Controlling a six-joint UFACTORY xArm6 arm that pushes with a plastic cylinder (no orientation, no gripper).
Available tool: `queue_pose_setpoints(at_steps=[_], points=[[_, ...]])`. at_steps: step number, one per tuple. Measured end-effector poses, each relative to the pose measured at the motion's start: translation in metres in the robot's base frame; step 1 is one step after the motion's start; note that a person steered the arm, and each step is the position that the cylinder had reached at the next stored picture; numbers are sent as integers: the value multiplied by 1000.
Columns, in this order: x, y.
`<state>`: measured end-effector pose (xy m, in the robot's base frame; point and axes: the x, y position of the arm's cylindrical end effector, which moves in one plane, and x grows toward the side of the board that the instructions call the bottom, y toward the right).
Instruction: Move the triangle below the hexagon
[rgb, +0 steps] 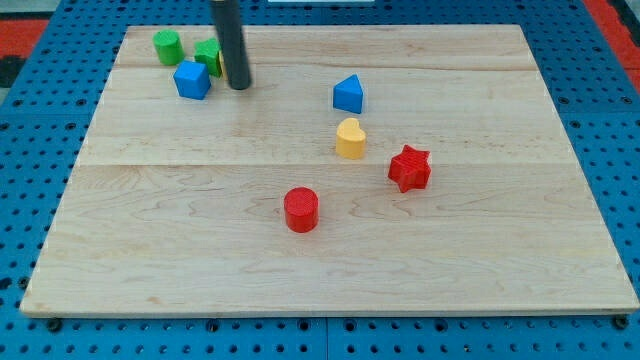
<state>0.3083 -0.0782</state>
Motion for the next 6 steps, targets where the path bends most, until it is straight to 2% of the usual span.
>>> queue_pose_setpoints(at_steps=[1, 2, 3, 4, 5, 6], points=[[-30, 110], [-5, 213], [31, 156], [20, 29], [18, -10], [18, 86]])
